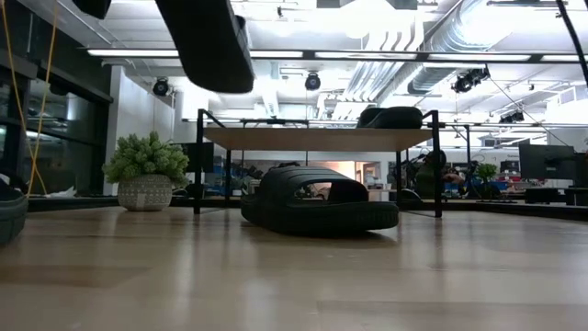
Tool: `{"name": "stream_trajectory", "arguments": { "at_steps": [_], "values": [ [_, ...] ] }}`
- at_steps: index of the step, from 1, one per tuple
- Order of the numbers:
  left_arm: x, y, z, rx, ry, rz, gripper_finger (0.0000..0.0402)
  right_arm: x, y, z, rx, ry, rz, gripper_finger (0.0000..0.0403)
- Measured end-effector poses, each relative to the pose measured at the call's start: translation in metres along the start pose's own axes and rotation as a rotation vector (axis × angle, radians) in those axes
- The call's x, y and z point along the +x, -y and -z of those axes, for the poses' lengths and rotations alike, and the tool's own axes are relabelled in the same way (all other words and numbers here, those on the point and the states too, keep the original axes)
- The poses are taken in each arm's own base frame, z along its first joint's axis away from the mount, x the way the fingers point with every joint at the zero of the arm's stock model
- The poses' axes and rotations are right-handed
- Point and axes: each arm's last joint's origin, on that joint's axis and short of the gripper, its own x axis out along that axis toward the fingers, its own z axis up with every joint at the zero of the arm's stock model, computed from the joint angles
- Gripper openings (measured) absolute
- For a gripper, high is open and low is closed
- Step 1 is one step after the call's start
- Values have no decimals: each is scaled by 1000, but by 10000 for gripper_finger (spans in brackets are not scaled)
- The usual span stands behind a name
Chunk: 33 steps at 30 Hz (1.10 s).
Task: Pick and place slides into the shelf
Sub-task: Put the black slide on the shelf
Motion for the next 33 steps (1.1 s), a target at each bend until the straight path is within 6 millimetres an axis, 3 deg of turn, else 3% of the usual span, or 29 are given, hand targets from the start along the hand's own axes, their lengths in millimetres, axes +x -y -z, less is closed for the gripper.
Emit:
{"name": "stream_trajectory", "arguments": {
  "at_steps": [5,13,18,23,33],
  "values": [
    [0,0,0,4,2,2,54,2,-2,-4,-6,-5,-2,204],
    [0,0,-1,-1,9,6,81,5,1,-3,-5,-14,3,204],
    [0,0,-1,-2,11,7,66,12,8,-1,5,-25,21,204],
    [0,0,-1,-2,25,19,55,27,14,3,9,-47,13,204],
    [0,0,-2,-11,31,20,75,60,18,13,-2,-91,11,204]
  ]
}}
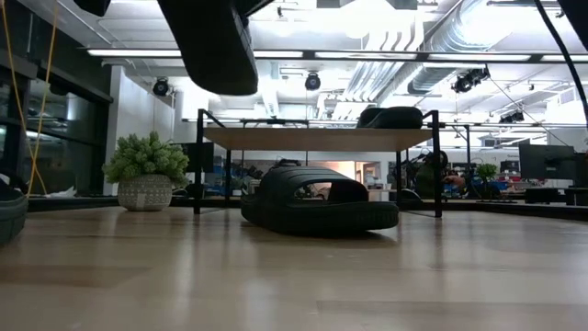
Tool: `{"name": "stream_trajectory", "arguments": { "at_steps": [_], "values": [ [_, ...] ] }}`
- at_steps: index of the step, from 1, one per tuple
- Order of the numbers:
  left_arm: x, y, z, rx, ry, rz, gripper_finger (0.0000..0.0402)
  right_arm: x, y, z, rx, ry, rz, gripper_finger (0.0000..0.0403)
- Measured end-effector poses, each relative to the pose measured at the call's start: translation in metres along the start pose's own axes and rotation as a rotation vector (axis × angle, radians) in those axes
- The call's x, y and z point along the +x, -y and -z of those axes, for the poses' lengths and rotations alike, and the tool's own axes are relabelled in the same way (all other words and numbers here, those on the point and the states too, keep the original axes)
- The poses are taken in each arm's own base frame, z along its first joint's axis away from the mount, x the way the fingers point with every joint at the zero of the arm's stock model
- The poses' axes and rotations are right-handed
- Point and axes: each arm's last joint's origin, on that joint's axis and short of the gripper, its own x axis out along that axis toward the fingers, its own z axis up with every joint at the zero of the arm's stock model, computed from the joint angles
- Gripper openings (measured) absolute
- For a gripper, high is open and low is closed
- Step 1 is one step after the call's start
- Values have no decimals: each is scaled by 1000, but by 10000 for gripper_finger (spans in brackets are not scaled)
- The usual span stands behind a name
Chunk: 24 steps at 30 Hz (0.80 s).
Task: Pick and place slides into the shelf
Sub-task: Put the black slide on the shelf
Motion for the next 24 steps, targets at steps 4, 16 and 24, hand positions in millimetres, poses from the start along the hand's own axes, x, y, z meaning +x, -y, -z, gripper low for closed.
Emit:
{"name": "stream_trajectory", "arguments": {
  "at_steps": [4,16,24],
  "values": [
    [0,-1,0,-2,1,-4,59,8,3,2,21,-3,-46,204],
    [-8,1,-3,6,2,-23,76,14,2,4,27,-18,-40,150],
    [-8,0,-3,3,-1,-26,65,14,2,4,18,-18,-47,13]
  ]
}}
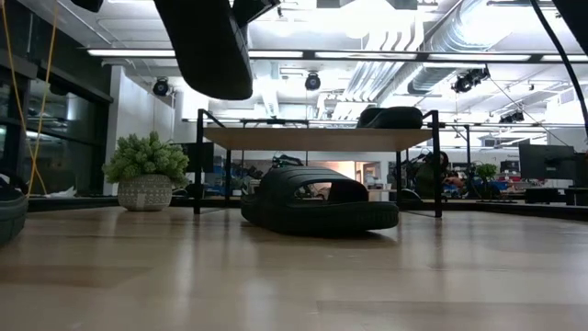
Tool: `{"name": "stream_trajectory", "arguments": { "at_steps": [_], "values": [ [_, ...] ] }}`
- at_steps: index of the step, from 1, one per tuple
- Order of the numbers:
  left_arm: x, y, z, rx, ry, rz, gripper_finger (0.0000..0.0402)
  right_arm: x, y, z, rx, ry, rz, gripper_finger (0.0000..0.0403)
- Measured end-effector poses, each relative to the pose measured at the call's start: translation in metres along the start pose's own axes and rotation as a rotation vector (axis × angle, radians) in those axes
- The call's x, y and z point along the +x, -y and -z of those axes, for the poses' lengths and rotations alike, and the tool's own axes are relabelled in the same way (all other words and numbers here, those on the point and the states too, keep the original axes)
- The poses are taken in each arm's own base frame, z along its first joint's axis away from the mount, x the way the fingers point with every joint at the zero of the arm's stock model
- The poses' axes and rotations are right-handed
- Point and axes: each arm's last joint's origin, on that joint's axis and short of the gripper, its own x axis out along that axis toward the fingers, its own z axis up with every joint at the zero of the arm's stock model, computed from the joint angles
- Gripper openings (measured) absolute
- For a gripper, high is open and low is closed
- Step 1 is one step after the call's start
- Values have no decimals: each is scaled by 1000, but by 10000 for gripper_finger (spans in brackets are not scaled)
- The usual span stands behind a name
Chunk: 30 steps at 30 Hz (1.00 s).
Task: Pick and place slides into the shelf
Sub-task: Put the black slide on the shelf
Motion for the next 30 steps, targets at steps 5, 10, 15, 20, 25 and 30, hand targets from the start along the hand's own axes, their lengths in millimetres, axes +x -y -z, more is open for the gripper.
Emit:
{"name": "stream_trajectory", "arguments": {
  "at_steps": [5,10,15,20,25,30],
  "values": [
    [0,0,0,-1,1,0,81,0,0,1,-17,-3,-6,16],
    [0,-1,0,-7,-15,-14,93,1,-1,2,-44,-17,-10,3],
    [0,-2,1,-32,-51,-47,105,1,-1,3,-60,-23,-7,2],
    [0,-2,2,-46,-62,-57,129,1,0,3,-73,-30,6,1],
    [0,-3,2,-51,-61,-56,164,1,1,5,-84,-47,40,1],
    [0,-3,2,-55,-64,-59,197,3,5,5,-76,-49,47,1]
  ]
}}
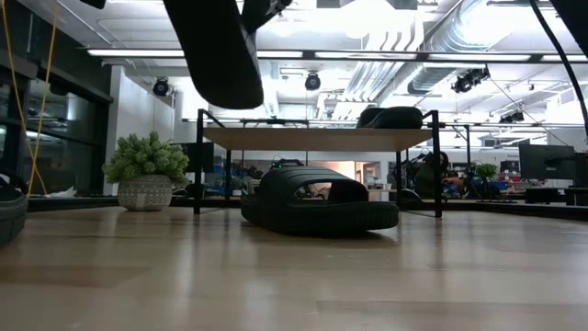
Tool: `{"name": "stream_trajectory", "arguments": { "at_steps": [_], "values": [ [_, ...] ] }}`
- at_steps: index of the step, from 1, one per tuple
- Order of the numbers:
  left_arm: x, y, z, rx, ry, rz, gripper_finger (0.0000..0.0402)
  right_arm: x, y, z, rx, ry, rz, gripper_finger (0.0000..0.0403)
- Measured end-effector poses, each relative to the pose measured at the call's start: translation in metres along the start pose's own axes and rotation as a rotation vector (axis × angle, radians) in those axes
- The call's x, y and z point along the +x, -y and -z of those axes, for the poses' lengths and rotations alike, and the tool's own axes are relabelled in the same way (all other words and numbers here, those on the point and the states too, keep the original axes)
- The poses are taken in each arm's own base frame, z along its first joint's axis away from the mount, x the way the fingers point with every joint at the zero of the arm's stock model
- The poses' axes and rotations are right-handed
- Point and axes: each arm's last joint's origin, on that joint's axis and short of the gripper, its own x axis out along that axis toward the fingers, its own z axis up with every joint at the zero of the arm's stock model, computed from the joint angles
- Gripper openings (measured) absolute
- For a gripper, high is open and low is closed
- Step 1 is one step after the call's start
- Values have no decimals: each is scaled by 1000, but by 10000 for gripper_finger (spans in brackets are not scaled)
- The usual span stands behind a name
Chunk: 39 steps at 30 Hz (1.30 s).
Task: Pick and place slides into the shelf
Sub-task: Put the black slide on the shelf
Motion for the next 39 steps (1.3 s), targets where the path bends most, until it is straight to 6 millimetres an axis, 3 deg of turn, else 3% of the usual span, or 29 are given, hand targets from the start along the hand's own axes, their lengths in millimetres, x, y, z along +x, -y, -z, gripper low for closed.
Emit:
{"name": "stream_trajectory", "arguments": {
  "at_steps": [6,13,23,31,39],
  "values": [
    [0,-2,-1,-30,-6,-16,226,0,8,1,15,1,6,1],
    [-2,-14,-1,-123,-7,-44,249,-19,23,0,3,16,11,0],
    [-31,-43,6,-332,106,-5,253,-32,41,5,-32,-9,39,0],
    [-41,-61,34,-454,184,132,253,-36,69,12,-51,-20,49,0],
    [-43,-72,64,-573,242,231,240,-31,102,23,0,-3,-46,0]
  ]
}}
